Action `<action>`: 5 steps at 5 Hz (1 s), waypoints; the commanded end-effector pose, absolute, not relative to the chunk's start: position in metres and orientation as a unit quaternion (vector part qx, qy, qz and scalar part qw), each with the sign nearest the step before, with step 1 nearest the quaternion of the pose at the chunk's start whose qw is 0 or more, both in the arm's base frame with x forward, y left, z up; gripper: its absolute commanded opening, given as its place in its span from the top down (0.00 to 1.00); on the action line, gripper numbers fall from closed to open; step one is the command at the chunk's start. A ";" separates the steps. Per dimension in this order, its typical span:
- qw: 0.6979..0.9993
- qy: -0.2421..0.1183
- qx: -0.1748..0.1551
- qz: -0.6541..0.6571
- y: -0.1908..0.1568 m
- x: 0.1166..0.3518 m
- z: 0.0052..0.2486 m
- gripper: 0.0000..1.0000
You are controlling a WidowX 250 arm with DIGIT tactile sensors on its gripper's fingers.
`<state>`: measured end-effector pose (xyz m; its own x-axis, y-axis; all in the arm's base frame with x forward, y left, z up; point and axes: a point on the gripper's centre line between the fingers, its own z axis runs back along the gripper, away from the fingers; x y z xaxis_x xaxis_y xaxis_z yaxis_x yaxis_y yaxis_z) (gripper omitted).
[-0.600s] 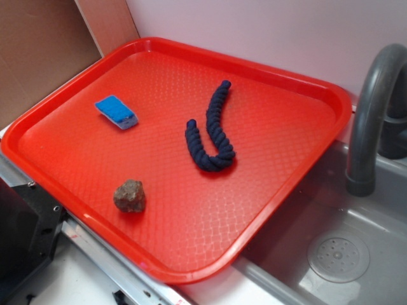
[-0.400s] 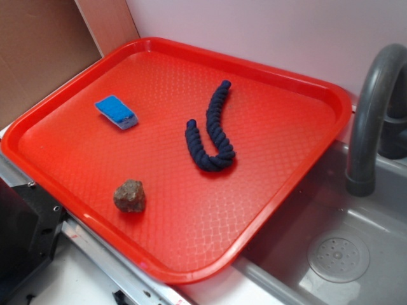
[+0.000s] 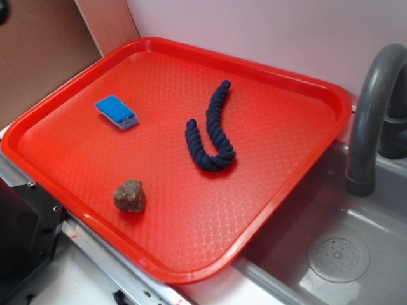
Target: Grab the blue sponge.
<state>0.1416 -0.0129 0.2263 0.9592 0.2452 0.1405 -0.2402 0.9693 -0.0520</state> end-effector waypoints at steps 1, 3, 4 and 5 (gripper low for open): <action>0.965 -0.090 0.016 0.247 0.005 0.174 0.212 0.00; 0.910 -0.141 0.054 0.386 0.020 0.193 0.173 0.00; 0.871 -0.160 0.088 0.456 0.030 0.199 0.146 0.00; 0.857 -0.162 0.095 0.480 0.035 0.212 0.118 0.00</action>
<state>0.2122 0.0279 0.1076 0.5152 0.7833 0.3479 -0.8424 0.5376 0.0371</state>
